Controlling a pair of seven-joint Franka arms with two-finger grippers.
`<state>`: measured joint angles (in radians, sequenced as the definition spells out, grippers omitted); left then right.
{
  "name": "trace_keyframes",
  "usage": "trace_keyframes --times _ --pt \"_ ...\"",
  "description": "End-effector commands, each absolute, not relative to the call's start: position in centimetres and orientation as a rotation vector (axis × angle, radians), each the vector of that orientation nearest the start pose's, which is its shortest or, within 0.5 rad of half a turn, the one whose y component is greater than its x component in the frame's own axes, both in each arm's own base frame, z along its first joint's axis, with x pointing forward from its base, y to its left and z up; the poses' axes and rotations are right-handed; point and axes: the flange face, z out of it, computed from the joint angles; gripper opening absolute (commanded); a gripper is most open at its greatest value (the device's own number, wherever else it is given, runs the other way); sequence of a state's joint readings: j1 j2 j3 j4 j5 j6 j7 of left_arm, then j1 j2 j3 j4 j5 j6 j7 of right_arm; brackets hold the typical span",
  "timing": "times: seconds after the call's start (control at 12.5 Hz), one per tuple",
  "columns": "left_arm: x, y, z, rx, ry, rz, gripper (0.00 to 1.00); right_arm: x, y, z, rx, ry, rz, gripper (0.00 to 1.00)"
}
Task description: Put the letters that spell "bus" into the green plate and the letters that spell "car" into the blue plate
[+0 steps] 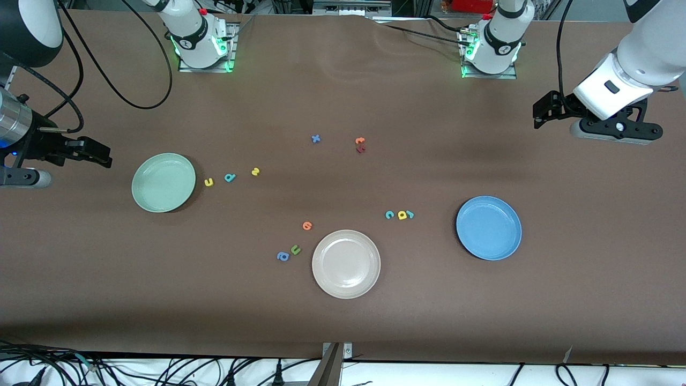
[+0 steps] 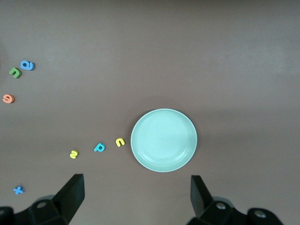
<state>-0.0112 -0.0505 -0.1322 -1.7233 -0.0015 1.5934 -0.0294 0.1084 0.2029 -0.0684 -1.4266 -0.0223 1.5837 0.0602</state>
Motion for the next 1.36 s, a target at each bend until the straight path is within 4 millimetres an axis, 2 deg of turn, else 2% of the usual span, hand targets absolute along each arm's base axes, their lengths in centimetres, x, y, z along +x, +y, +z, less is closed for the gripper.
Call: trace_keyframes --times 0.0,1.28 --pt "53.27 -7.75 58.71 -3.126 0.177 0.132 1.00 61.44 2.89 58.00 -3.167 0.039 0.075 1.00" --pt "53.20 -8.07 58.69 -3.125 0.182 0.134 1.00 61.13 3.25 57.78 -3.165 0.030 0.116 1.00"
